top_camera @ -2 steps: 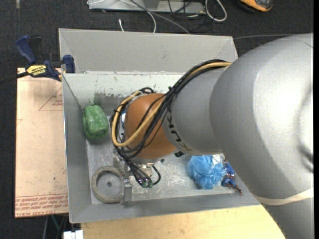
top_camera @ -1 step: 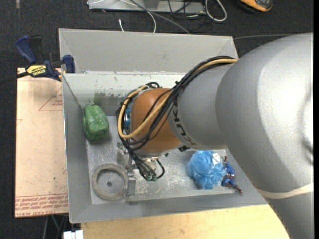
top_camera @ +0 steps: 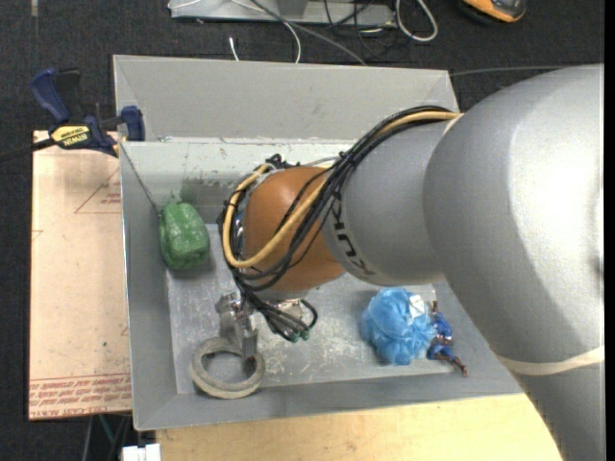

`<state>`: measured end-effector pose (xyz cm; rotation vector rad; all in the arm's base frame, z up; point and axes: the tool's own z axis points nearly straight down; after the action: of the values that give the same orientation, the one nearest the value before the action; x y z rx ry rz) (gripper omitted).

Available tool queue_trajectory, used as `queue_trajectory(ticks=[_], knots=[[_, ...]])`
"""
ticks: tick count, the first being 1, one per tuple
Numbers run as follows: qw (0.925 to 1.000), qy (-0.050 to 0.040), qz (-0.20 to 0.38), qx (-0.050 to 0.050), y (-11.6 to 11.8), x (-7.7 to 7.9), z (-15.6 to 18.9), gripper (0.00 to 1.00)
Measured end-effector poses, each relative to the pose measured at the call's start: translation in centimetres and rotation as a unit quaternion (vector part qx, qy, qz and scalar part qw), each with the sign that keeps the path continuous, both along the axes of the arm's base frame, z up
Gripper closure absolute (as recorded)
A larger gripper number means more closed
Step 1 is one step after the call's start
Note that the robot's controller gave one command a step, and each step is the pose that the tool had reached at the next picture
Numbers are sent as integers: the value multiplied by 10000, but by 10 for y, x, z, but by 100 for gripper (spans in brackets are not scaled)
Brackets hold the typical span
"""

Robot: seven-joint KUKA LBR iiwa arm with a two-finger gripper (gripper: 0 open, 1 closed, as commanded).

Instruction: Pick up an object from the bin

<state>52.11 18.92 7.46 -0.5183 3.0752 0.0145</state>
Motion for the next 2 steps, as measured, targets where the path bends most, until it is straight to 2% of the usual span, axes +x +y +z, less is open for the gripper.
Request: queue_trajectory(ticks=[2], knots=[[10000, 1, -1, 1, 0, 0, 0, 100]])
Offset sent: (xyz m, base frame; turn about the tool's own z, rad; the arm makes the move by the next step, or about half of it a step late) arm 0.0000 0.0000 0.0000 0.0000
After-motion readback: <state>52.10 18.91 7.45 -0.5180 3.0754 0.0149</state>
